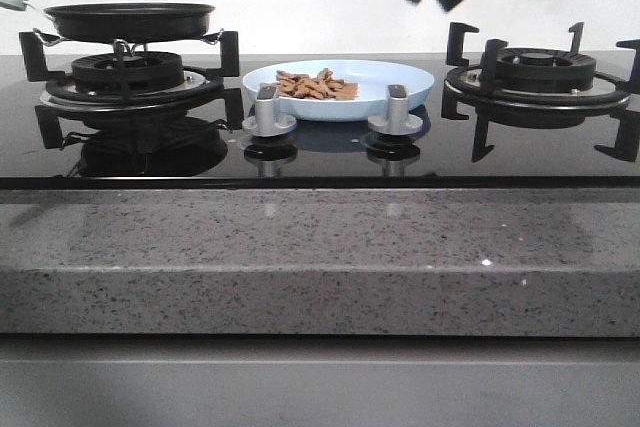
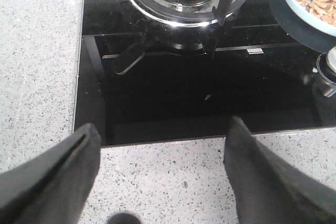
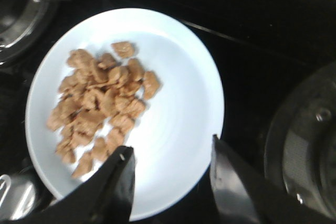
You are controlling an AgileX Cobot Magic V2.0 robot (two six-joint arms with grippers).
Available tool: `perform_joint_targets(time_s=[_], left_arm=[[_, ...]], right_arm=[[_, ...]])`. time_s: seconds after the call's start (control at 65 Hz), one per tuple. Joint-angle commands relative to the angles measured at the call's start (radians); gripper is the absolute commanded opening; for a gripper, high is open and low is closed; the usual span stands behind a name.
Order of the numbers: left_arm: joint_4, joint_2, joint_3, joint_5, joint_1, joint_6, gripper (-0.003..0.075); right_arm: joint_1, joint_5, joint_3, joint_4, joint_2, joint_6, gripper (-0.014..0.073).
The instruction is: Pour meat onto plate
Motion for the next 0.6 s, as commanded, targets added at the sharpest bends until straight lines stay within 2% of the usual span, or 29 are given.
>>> perform_joint_targets(time_s=[0.0, 0.2, 0.585], left_arm=[[-0.017, -0.006, -0.027, -0.068, -0.007, -0.009, 0.0494], [-0.017, -0.006, -0.027, -0.068, -0.007, -0.009, 0.0494], [-0.017, -0.006, -0.027, -0.068, -0.007, -0.009, 0.0494]], right_arm=[[-0.001, -0.07, 0.074, -0.004, -0.148, 0.0, 0.0364], [-0.001, -0.213, 0.456, -0.062, -0.437, 0.0, 0.0364], [-0.001, -0.226, 0.926, -0.088, -0.911, 0.0, 0.0364]])
